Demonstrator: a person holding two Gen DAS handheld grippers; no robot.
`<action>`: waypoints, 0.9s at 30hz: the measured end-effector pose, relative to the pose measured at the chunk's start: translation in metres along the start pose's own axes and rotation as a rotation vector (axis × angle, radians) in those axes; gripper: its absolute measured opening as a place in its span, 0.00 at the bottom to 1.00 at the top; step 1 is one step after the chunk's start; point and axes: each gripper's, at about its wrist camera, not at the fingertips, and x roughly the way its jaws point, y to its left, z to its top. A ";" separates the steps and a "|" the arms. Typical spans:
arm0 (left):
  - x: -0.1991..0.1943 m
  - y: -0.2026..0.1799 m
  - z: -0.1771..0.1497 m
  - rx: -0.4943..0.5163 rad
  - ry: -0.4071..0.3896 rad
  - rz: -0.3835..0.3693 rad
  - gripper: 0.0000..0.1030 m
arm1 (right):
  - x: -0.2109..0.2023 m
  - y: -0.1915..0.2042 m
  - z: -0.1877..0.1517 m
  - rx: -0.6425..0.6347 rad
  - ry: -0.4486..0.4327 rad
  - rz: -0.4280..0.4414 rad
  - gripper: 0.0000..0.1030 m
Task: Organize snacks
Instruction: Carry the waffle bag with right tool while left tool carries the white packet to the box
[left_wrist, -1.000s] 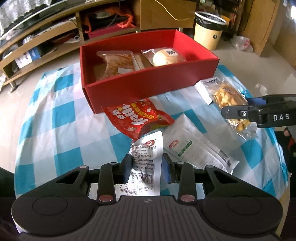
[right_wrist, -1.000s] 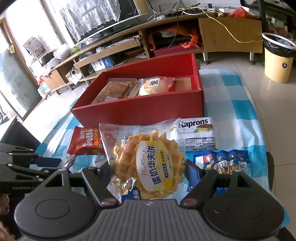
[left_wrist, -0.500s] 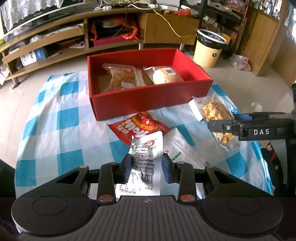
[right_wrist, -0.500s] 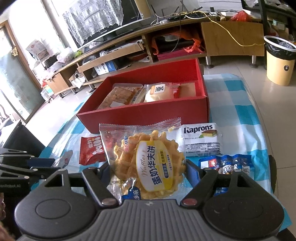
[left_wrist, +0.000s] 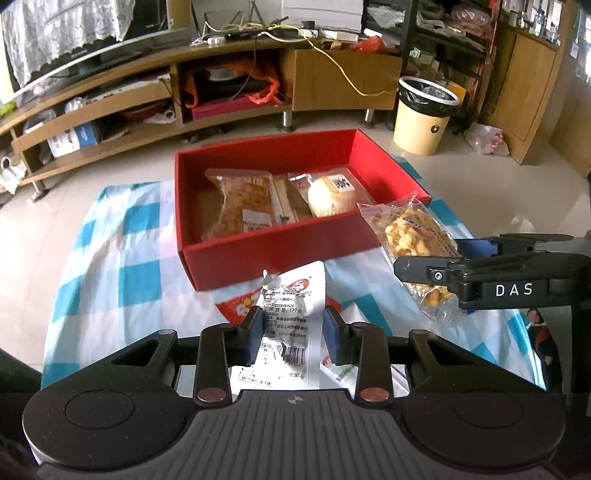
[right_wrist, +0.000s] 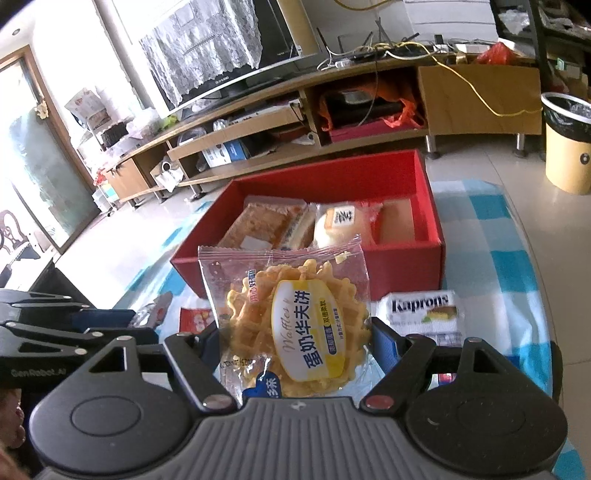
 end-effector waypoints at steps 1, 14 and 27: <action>0.001 -0.001 0.003 0.003 -0.002 0.003 0.41 | 0.001 0.000 0.002 -0.001 -0.004 0.001 0.72; 0.020 0.003 0.034 -0.014 -0.029 0.027 0.41 | 0.014 -0.005 0.028 0.016 -0.054 0.009 0.72; 0.057 0.015 0.080 -0.054 -0.048 0.065 0.41 | 0.046 -0.019 0.060 0.010 -0.076 0.003 0.72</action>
